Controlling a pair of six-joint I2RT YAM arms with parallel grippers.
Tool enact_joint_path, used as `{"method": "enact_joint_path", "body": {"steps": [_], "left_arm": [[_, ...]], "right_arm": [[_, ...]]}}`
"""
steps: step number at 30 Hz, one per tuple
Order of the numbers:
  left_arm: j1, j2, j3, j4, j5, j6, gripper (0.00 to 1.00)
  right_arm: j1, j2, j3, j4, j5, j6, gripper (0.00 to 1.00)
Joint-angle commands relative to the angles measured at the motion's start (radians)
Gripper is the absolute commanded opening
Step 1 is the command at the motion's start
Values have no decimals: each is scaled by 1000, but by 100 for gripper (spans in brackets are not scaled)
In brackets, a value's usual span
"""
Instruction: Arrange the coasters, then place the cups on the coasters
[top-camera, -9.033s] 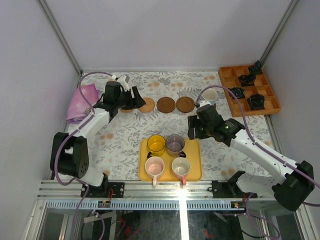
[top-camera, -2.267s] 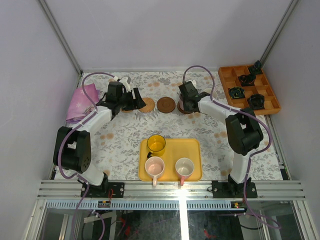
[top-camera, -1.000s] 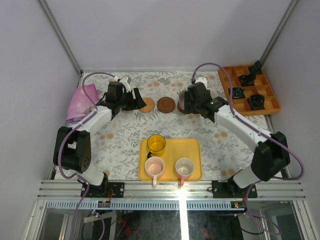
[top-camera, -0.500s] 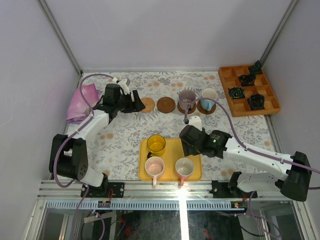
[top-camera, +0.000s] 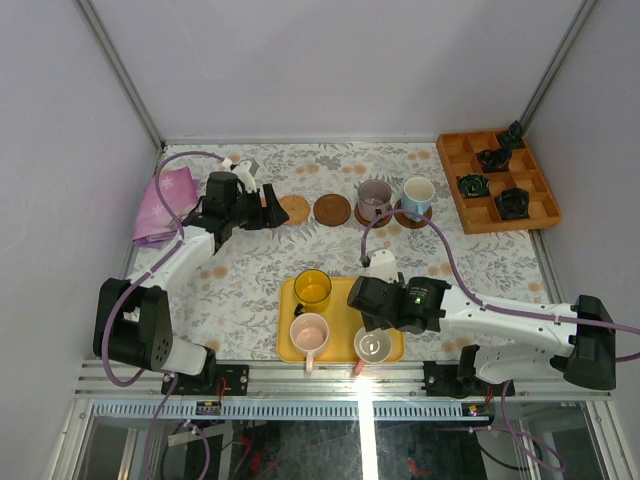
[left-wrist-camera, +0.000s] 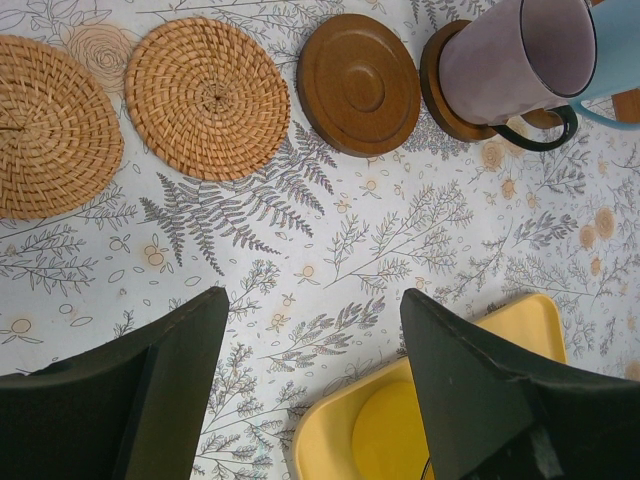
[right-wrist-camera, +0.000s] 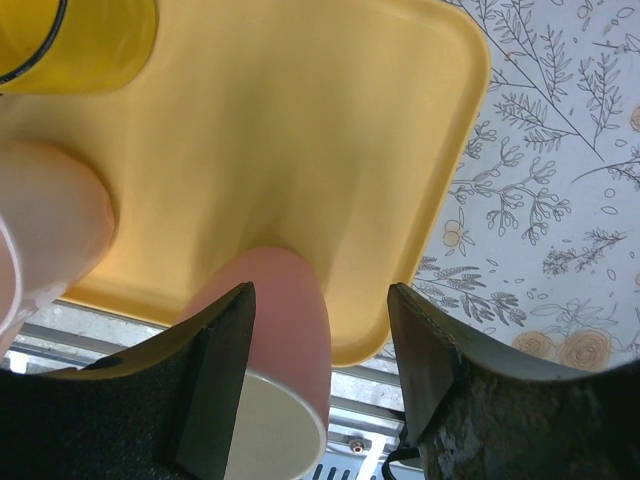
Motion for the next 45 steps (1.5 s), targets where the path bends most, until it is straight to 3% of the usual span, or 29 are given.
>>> {"method": "enact_joint_path", "body": {"steps": [1,9,20,30,35,41,45], "left_arm": [[1,-22,-6,4,13,12,70],[2,-15,-3,7,17,11,70],[1,-13,-3,6,14,11,70],[1,0,1,-47,44,29,70],[-8,-30,-29,-89,74,33,70],[-34,-81,-43,-162,92,40,69],[-55,-124,-42,-225,115,46,67]], "right_arm": [[14,-17,67,-66,119,50,63],[14,-22,132,-129,223,69,66],[17,-71,0,-57,37,131,53],[25,-48,-31,-32,-16,117,52],[25,-13,-52,-25,-43,116,35],[25,56,-16,-62,25,68,1],[24,107,34,-95,156,6,0]]}}
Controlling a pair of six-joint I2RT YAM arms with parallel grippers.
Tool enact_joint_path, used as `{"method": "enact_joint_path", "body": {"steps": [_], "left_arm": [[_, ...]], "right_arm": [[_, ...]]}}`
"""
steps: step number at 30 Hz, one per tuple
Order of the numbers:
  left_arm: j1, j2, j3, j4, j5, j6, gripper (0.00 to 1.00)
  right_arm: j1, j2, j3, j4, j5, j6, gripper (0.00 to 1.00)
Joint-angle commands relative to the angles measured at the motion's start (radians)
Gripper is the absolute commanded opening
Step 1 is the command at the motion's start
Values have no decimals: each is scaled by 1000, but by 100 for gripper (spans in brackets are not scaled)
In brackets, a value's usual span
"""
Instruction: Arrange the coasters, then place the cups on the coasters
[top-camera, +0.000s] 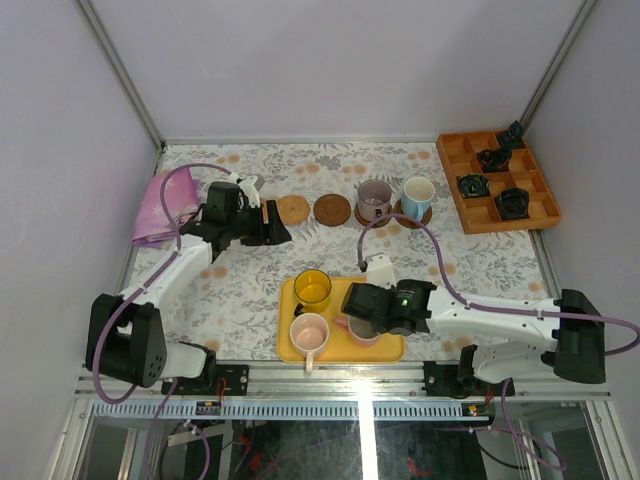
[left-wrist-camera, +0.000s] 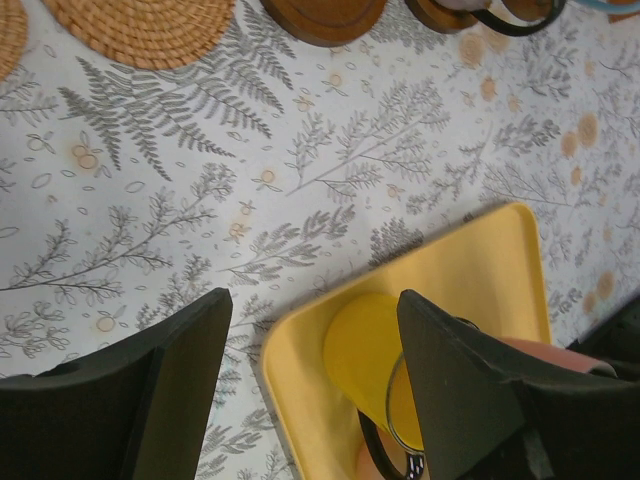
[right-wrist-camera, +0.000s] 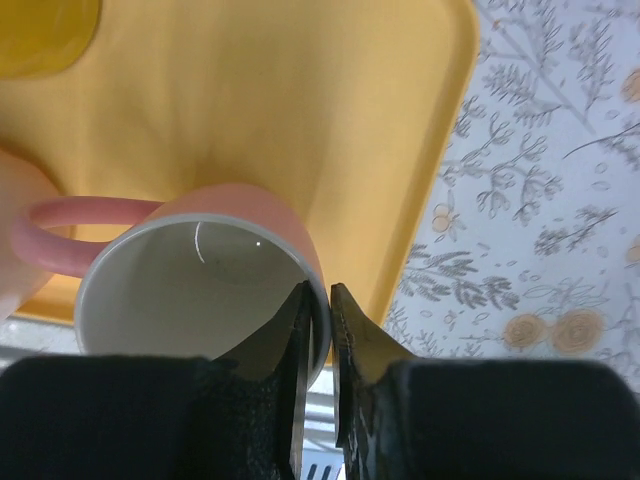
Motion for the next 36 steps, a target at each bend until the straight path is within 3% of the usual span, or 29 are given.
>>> {"method": "enact_joint_path", "body": {"steps": [1,11,12,17,20,31,34,36], "left_arm": [[-24,-63,-2,-88,44,29,67],[-56,-118,43,-223,62,38,66],[-61,-118,46,-231,64,38,66],[-80,-112,65,-273,89,39,66],[-97,-106,64,-295,102,38,66],[-216,-132,53,-385,132,32,60],[-268,-148,39,-408,116,12,63],[-297,-157,27,-424,91,0,71]], "right_arm": [[0,65,58,-72,186,-78,0],[-114,93,77,14,294,-334,3],[-127,92,70,33,291,-359,7],[-178,92,63,83,283,-435,45],[-188,89,64,94,284,-447,57],[-191,40,81,74,270,-403,64],[-191,20,100,75,270,-403,65],[-191,13,113,73,270,-406,66]]}}
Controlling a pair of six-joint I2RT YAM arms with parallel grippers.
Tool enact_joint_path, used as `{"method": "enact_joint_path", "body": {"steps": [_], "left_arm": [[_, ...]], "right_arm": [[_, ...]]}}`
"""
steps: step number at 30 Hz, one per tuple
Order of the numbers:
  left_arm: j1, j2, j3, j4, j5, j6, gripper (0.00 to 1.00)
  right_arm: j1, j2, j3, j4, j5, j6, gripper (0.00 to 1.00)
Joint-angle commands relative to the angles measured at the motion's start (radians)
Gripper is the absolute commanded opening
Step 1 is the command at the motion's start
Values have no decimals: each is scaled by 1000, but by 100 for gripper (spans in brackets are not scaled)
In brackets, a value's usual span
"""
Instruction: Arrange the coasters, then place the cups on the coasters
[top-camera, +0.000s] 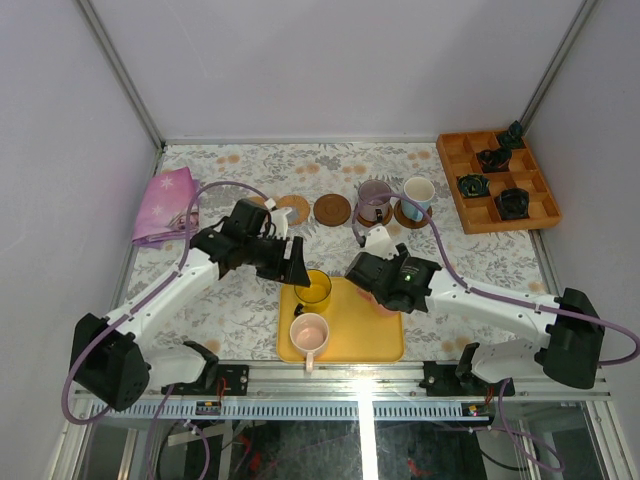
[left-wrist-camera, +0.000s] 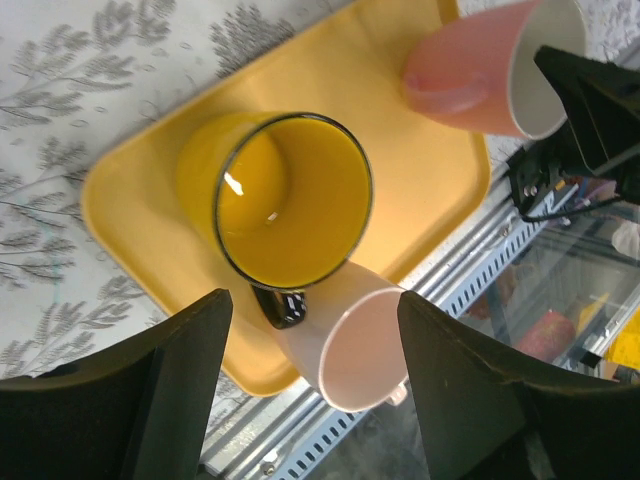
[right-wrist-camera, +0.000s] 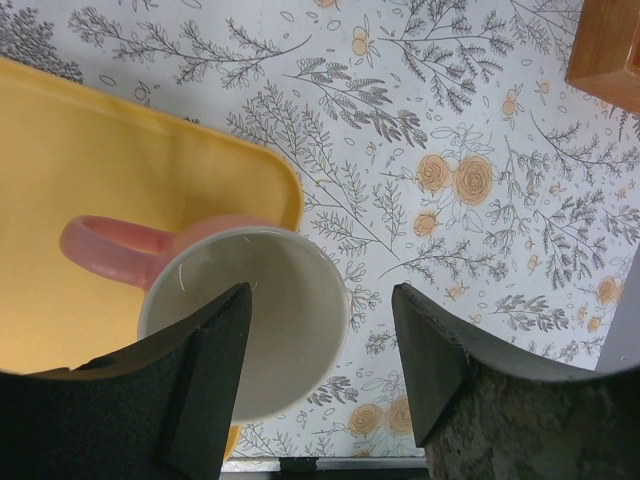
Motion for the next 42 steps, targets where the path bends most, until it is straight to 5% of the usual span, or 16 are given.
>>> {"method": "enact_joint_path", "body": {"steps": [1,16,26,42], "left_arm": [[-62,-39,-17,-61,-29,-26,72],[-176,20,-42,-93,-307,-163,68],[-228,56,-114,35,-329,-211,62],[-263,160,-125,151,-368,-179,10]], "right_arm": [[-6,-43,59,-1,34,11,66],[-6,-83,92,14,54,5,67],[-6,-67,131,-4,73,-15,67],[-6,-75,156,-46,87,-18,67]]}}
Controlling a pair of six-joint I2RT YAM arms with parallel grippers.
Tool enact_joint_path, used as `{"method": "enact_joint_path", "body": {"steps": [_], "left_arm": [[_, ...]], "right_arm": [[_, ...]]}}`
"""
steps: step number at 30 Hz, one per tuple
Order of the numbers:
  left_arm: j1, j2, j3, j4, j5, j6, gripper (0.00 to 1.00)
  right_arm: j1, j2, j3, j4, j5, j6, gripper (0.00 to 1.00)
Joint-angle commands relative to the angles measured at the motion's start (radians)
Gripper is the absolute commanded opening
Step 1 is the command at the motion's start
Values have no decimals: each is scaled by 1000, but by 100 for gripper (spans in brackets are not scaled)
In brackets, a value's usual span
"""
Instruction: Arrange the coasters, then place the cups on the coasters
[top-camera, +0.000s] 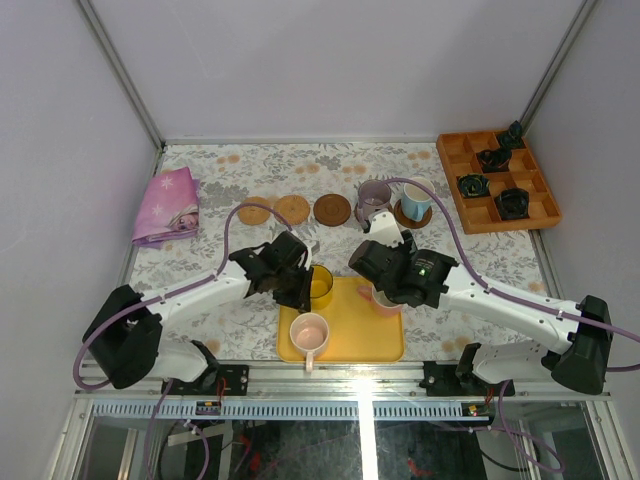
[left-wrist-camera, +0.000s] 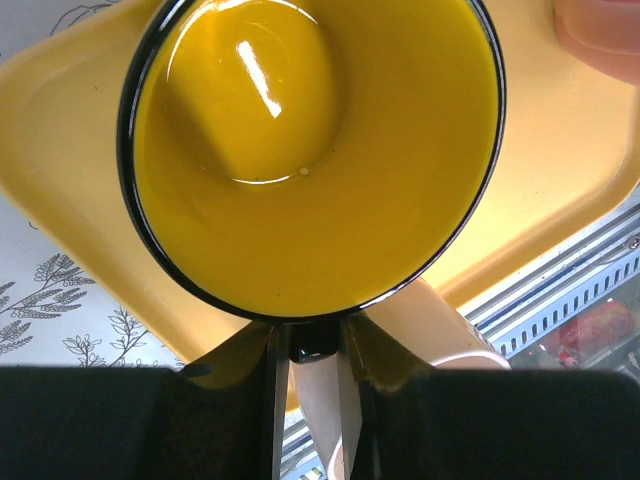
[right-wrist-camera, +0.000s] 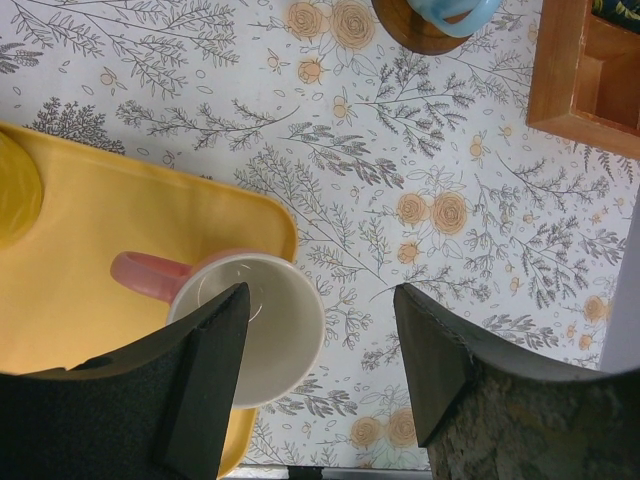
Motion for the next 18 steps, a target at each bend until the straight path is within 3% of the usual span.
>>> {"method": "enact_joint_path", "body": {"steps": [1,3,18], "left_arm": [[5,38,10,53,-71,15,5],[0,32,20,49,-74,18,0],[-2,-105,186,52,-370,132,0]], "right_arm": [[-5,-12,39,-2,42,-6,67],[-5,-12,36,9,42,-9,67],[-5,-21,28,79,131,4,63]]}}
